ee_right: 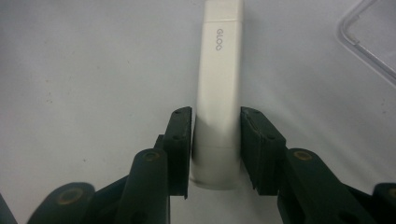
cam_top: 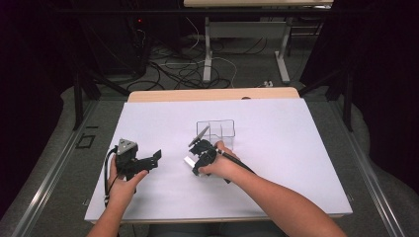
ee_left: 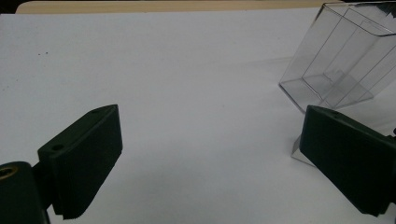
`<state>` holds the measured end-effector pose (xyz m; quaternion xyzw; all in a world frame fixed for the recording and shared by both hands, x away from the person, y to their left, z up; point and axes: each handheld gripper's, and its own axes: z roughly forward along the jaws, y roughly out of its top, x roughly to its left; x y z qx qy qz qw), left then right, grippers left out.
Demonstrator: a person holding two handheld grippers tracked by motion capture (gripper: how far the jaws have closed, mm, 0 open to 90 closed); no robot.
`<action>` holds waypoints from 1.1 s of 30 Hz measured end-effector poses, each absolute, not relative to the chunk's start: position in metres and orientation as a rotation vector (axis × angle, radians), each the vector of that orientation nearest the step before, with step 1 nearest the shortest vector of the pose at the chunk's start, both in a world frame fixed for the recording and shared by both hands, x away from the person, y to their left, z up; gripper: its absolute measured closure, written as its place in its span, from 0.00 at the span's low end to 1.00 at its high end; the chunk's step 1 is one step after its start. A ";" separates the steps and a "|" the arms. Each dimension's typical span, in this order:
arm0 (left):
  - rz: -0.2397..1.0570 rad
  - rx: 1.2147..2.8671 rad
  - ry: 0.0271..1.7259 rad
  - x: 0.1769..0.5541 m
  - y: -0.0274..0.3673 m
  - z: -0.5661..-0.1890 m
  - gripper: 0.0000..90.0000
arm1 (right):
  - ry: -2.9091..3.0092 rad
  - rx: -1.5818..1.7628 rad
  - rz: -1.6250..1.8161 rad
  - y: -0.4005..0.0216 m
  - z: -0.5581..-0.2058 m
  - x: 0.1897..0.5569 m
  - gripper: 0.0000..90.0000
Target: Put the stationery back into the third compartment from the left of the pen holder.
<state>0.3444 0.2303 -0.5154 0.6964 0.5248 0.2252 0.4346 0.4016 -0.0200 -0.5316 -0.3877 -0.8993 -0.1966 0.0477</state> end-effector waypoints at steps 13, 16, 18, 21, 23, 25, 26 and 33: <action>0.561 1.735 1.306 0.345 0.231 -0.515 0.06 | -2.742 -1.219 -0.596 -0.020 -0.532 0.403 0.74; 0.560 1.735 1.306 0.345 0.231 -0.516 0.06 | -2.747 -1.208 -0.595 -0.021 -0.532 0.403 0.74; 0.560 1.735 1.306 0.345 0.230 -0.516 0.06 | -2.750 -1.203 -0.596 -0.021 -0.532 0.403 0.74; 0.559 1.735 1.305 0.344 0.230 -0.516 0.06 | -2.778 -1.160 -0.622 -0.022 -0.531 0.404 0.75; 0.558 1.735 1.305 0.344 0.230 -0.516 0.06 | -2.786 -1.160 -0.617 -0.023 -0.529 0.403 0.75; 0.558 1.735 1.306 0.345 0.230 -0.516 0.06 | -2.792 -1.146 -0.617 -0.024 -0.530 0.403 0.75; 0.558 1.735 1.306 0.345 0.230 -0.516 0.06 | -2.785 -1.141 -0.618 -0.024 -0.529 0.403 0.75; 0.559 1.739 1.307 0.345 0.230 -0.516 0.06 | -2.809 -1.088 -0.658 -0.026 -0.530 0.403 0.75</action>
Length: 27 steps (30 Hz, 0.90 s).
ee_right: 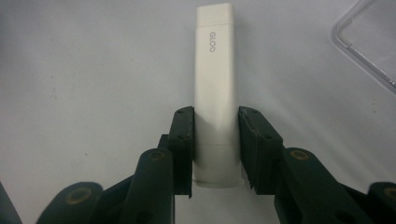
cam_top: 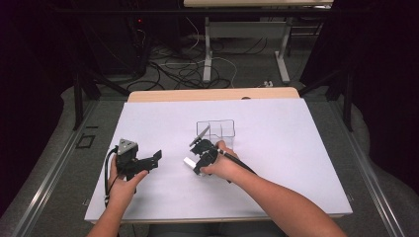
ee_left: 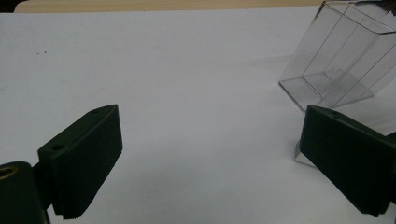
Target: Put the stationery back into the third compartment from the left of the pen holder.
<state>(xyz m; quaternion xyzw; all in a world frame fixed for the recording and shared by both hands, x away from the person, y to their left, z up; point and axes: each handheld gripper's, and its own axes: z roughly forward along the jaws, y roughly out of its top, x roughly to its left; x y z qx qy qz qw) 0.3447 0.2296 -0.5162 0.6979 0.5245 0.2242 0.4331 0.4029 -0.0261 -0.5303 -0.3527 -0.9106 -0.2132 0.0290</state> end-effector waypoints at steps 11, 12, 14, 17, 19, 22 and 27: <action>0.560 1.742 1.300 0.345 0.229 -0.516 0.06 | -2.837 -1.057 -0.792 -0.037 -0.527 0.399 0.75; 0.559 1.744 1.299 0.345 0.229 -0.516 0.06 | -2.848 -1.032 -0.814 -0.037 -0.525 0.399 0.75; 0.557 1.749 1.298 0.345 0.229 -0.516 0.06 | -2.867 -0.989 -0.859 -0.038 -0.524 0.396 0.75; 0.553 1.752 1.296 0.345 0.228 -0.516 0.06 | -2.949 -0.885 -0.911 -0.040 -0.520 0.392 0.75; 0.548 1.755 1.295 0.345 0.227 -0.516 0.06 | -3.019 -0.818 -0.938 -0.042 -0.517 0.388 0.75; 0.544 1.766 1.290 0.345 0.227 -0.515 0.06 | -3.131 -0.706 -0.964 -0.044 -0.514 0.382 0.75; 0.539 1.776 1.285 0.344 0.226 -0.515 0.06 | -3.319 -0.490 -0.996 -0.050 -0.508 0.369 0.75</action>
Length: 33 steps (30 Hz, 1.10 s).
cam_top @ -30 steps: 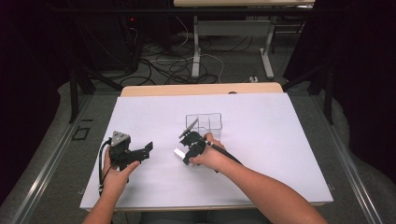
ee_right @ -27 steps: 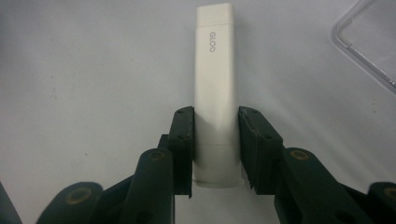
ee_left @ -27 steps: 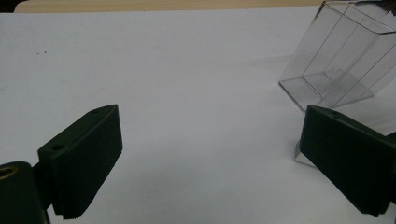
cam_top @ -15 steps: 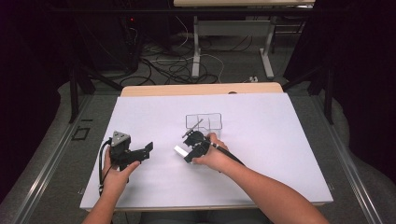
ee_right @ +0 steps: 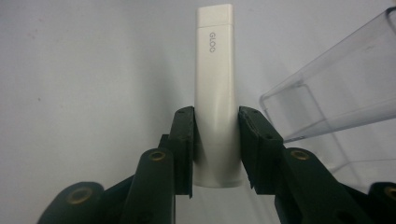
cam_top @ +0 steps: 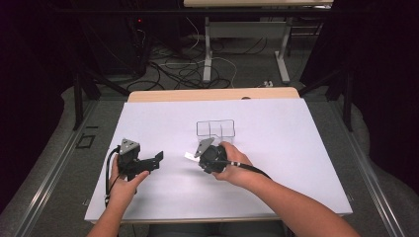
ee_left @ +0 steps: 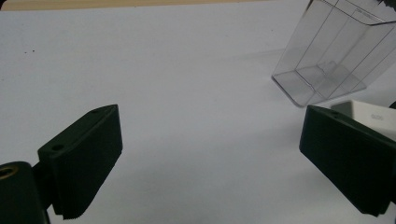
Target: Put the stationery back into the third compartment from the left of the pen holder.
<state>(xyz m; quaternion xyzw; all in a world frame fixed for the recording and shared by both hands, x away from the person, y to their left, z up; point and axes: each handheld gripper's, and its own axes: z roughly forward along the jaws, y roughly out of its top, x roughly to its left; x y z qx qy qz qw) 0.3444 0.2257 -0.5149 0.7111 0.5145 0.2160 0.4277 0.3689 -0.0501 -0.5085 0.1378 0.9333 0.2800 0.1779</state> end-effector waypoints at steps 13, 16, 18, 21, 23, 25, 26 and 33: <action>0.525 1.794 1.266 0.344 0.221 -0.515 0.07 | 2.463 0.056 0.685 -0.072 -0.500 0.347 0.75; 0.524 1.799 1.263 0.344 0.220 -0.514 0.07 | 2.427 -0.001 0.668 -0.075 -0.500 0.343 0.75; 0.526 1.808 1.261 0.344 0.220 -0.514 0.07 | 2.397 -0.096 0.634 -0.080 -0.497 0.338 0.75; 0.516 1.799 1.265 0.344 0.219 -0.514 0.07 | 2.294 -0.272 0.593 -0.087 -0.497 0.329 0.75; 0.513 1.805 1.259 0.345 0.219 -0.513 0.07 | 2.258 -0.313 0.593 -0.089 -0.497 0.328 0.75; 0.509 1.813 1.252 0.345 0.217 -0.513 0.08 | 2.218 -0.371 0.573 -0.092 -0.498 0.326 0.75; 0.501 1.816 1.249 0.345 0.216 -0.513 0.08 | 2.199 -0.403 0.556 -0.094 -0.498 0.326 0.75; 0.459 1.879 1.194 0.346 0.207 -0.515 0.11 | 2.098 -0.608 0.371 -0.106 -0.500 0.324 0.75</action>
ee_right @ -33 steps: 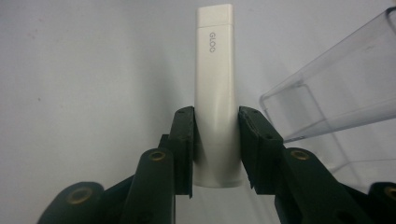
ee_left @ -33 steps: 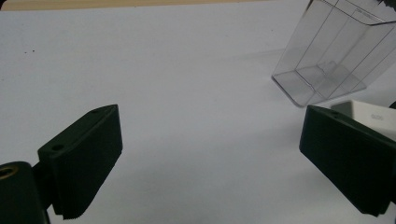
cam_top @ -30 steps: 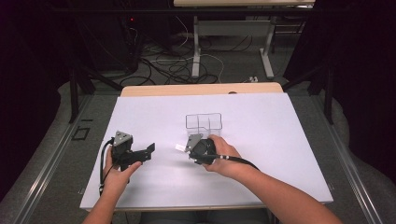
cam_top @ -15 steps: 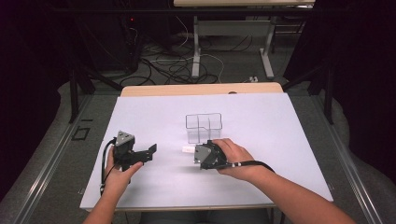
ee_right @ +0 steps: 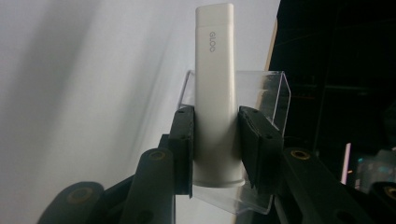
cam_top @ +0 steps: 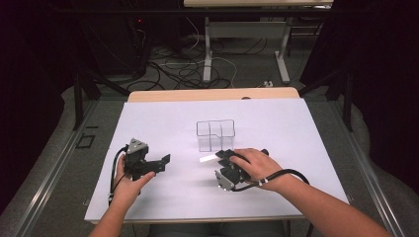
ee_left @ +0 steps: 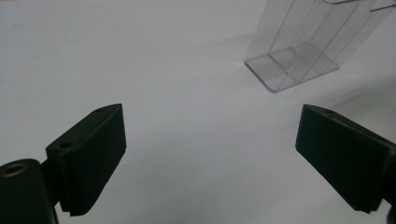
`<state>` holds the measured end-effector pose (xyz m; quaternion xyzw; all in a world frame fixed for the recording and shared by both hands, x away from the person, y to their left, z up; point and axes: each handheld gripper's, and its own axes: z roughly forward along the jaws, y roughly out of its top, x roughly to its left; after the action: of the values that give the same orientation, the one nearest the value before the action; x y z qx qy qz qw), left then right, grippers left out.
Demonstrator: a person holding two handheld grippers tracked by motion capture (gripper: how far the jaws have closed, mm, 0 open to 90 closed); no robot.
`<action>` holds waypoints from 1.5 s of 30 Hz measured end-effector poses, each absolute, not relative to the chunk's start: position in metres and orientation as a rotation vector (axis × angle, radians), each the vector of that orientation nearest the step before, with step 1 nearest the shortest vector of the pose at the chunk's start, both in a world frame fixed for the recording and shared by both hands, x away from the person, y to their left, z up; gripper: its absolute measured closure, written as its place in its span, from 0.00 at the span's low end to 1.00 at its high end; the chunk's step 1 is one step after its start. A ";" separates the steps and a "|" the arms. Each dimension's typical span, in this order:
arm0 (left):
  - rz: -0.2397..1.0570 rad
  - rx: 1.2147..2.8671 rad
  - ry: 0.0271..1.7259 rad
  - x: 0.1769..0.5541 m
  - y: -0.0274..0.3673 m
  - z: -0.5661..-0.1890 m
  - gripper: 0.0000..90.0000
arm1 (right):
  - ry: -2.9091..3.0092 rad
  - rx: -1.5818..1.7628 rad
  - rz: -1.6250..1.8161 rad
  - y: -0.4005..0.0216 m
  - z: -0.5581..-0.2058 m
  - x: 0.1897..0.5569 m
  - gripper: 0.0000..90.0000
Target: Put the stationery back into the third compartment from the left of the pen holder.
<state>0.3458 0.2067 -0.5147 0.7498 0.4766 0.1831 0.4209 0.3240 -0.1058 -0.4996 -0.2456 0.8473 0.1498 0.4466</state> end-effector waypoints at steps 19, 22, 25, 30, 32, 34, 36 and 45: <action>0.288 2.032 0.989 0.349 0.174 -0.497 0.29 | 1.875 -0.971 0.200 -0.110 -0.500 0.318 0.75; 0.259 2.051 0.923 0.350 0.167 -0.492 0.32 | 1.846 -1.011 0.152 -0.109 -0.495 0.317 0.75; 0.246 2.069 0.857 0.352 0.159 -0.486 0.33 | 1.824 -1.049 0.154 -0.108 -0.495 0.318 0.75; 0.186 2.113 0.789 0.355 0.145 -0.479 0.34 | 1.779 -1.118 0.110 -0.102 -0.495 0.317 0.75; 0.151 2.141 0.782 0.356 0.141 -0.476 0.33 | 1.772 -1.122 0.153 -0.103 -0.497 0.318 0.75; 0.121 2.165 0.767 0.358 0.137 -0.473 0.34 | 1.762 -1.134 0.150 -0.102 -0.497 0.317 0.75; 0.109 2.163 0.763 0.359 0.132 -0.472 0.37 | 1.754 -1.151 0.099 -0.101 -0.494 0.315 0.75; 0.007 2.249 0.688 0.361 0.113 -0.470 0.46 | 1.733 -1.173 0.119 -0.102 -0.494 0.314 0.75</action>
<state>0.3607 0.1125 -0.4703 0.8826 0.2700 0.0026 0.3849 0.3140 -0.1019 -0.4941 -0.4849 0.7163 0.0493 0.4993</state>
